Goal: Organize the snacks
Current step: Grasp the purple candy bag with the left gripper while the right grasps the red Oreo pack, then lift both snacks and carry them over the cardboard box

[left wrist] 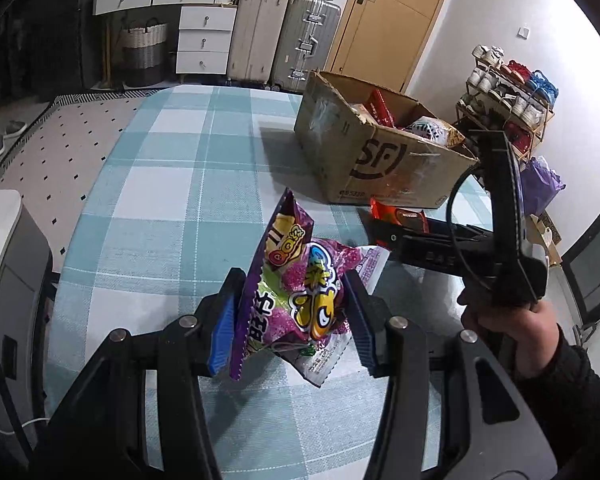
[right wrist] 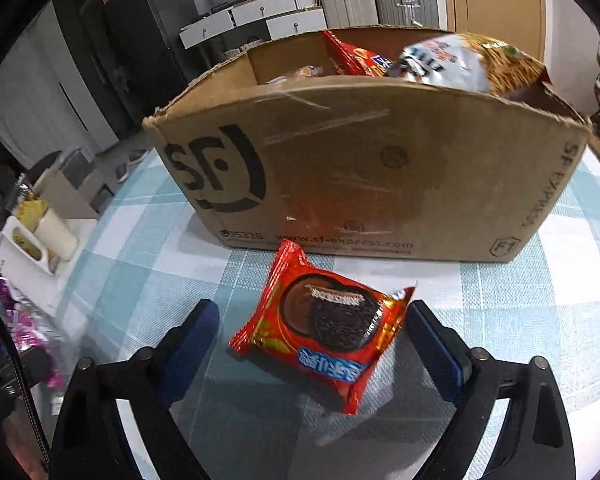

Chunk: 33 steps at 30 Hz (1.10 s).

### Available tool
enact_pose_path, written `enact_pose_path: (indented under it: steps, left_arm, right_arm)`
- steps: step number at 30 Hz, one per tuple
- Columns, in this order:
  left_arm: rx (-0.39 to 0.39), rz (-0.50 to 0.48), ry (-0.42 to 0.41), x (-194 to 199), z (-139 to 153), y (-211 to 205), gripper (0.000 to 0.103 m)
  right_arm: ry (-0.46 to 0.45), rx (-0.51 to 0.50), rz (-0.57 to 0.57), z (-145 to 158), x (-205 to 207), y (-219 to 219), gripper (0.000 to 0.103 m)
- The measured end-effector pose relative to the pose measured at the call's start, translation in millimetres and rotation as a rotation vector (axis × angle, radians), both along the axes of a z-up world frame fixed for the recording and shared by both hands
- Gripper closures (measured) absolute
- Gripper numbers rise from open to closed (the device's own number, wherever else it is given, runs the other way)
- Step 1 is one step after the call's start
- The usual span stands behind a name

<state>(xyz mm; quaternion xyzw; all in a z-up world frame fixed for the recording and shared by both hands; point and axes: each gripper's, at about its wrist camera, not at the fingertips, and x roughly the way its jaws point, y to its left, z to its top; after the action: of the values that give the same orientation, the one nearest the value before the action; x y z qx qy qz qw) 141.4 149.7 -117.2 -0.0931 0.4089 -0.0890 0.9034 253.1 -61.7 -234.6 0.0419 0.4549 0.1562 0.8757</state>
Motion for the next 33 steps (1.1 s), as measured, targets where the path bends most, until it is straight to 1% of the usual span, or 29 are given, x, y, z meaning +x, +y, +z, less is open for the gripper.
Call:
enact_pose_path:
  steps: [2,4,5,6,7,8,10,15,20,25,29,33]
  left_arm:
    - [-0.005,0.004,0.003,-0.1,-0.3,2.2,0.056]
    - [-0.005,0.009,0.004,-0.7,-0.4,3.5,0.056]
    - [-0.006,0.010,0.003,-1.2,-0.1,3.9,0.056]
    - [-0.009,0.010,0.003,-1.4,0.2,4.2,0.056]
    - [-0.014,0.010,0.001,-2.1,0.9,4.5,0.056]
    - [-0.021,0.008,-0.003,-2.8,2.2,4.0,0.056]
    - [-0.020,0.006,-0.007,-3.5,4.4,2.6,0.056]
    - [-0.015,-0.002,-0.020,-7.6,10.5,-4.6,0.056]
    - [-0.002,-0.004,-0.020,-10.9,15.4,-12.2,0.056]
    - [0.015,-0.009,-0.023,-14.6,21.1,-20.6,0.056]
    - [0.027,-0.007,-0.025,-15.9,25.2,-28.6,0.056]
    - [0.041,-0.005,-0.013,-14.2,25.2,-39.8,0.056]
  right_arm:
    - [-0.012,-0.022,-0.008,0.1,1.6,3.9,0.020]
    - [-0.032,-0.067,-0.010,-0.4,2.3,9.4,0.036]
    - [-0.047,-0.101,-0.004,-0.9,1.3,12.1,0.041]
    - [-0.064,-0.155,0.005,-1.5,-0.4,16.2,0.050]
    - [-0.074,-0.178,0.015,-0.6,-1.4,18.3,0.052]
    - [-0.078,-0.177,0.030,0.2,-2.4,18.4,0.054]
    - [-0.073,-0.162,0.040,1.4,-3.3,16.6,0.054]
    - [-0.040,-0.064,0.033,6.3,-5.4,-1.4,0.055]
    - [-0.036,-0.032,0.035,11.3,-8.7,-18.3,0.055]
    - [-0.057,0.012,0.049,25.0,-14.7,-27.8,0.055]
    - [-0.084,0.057,0.069,36.8,-40.2,-37.6,0.055]
    - [-0.119,0.084,0.090,54.1,-57.1,-47.2,0.055]
